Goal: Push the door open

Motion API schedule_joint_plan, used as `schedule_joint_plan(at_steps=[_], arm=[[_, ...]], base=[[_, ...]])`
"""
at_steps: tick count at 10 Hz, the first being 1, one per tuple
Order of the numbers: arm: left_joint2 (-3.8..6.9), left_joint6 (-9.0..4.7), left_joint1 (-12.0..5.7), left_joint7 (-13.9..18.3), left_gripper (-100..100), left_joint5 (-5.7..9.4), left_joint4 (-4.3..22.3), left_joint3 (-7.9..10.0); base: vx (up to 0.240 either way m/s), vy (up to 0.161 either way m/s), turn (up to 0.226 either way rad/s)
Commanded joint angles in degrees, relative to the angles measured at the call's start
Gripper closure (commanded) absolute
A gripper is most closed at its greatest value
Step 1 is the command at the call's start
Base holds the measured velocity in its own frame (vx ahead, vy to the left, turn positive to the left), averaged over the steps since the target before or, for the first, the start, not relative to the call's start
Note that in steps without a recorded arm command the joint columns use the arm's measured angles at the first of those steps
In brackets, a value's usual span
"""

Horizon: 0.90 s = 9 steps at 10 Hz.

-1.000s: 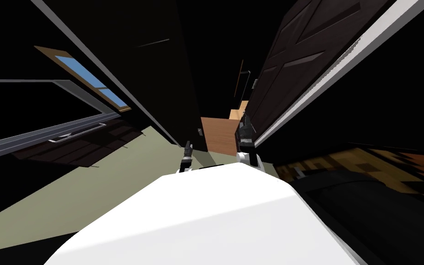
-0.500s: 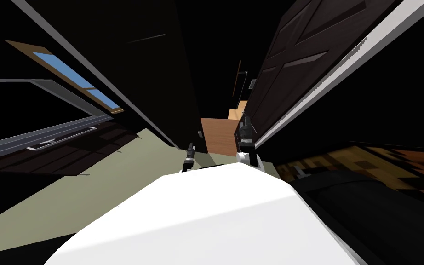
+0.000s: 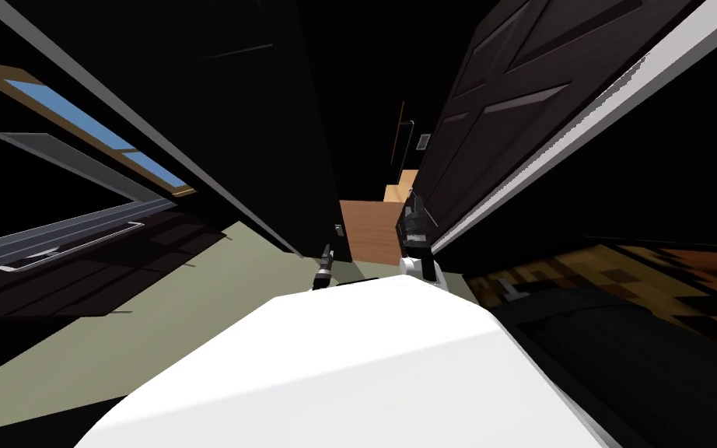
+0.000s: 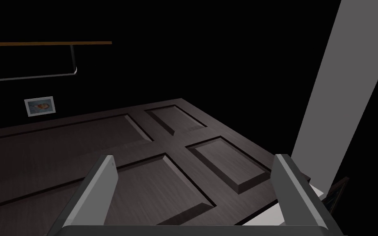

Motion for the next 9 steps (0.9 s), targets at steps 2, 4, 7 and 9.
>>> schedule_joint_plan(at_steps=[2, 4, 7, 9], arm=[[-0.36, -0.79, -0.67, 0.44, -100, -0.1, 3.37, -0.96], [-0.75, -1.5, -1.35, 0.81, -100, -0.18, 6.43, -1.77], [-1.03, -1.85, -1.8, 0.92, -100, -0.22, 8.04, -2.12], [-0.65, -2.25, -2.5, 0.92, -100, -0.09, 9.26, -1.69]], base=[[0.11, 0.08, -0.081], [0.129, 0.088, -0.086], [0.105, 0.056, -0.045], [0.17, -0.027, -0.031]])
